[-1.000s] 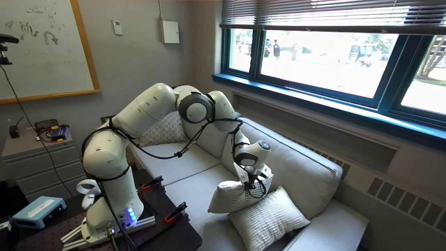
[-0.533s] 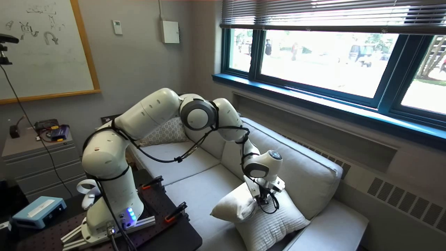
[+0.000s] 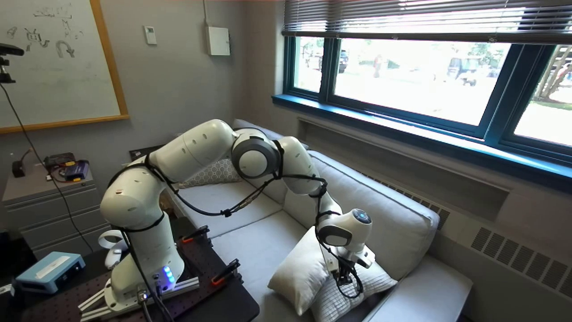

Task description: Place the striped pillows against the right armrest

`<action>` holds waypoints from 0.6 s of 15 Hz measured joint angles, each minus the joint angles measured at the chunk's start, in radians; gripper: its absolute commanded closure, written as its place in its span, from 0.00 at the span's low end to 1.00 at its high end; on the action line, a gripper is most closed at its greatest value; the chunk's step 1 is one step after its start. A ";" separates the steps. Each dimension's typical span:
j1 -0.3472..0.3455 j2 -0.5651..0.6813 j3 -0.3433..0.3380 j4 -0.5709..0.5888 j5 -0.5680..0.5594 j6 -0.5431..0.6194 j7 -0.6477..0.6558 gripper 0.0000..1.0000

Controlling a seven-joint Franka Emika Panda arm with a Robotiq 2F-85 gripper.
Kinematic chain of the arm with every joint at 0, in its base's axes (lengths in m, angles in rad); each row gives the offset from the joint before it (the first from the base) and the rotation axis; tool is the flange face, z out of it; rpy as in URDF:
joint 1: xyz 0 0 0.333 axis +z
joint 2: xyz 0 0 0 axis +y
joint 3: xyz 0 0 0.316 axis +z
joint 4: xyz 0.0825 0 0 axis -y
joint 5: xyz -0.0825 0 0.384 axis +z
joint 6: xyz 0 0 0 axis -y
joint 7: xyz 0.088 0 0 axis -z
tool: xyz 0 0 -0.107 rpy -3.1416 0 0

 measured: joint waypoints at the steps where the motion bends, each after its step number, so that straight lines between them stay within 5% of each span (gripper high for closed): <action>1: 0.001 0.001 0.000 0.000 0.000 0.002 0.001 0.26; 4: 0.019 0.000 0.001 0.000 0.000 0.014 0.006 0.04; 9: 0.085 -0.006 0.001 -0.002 -0.009 0.049 0.037 0.00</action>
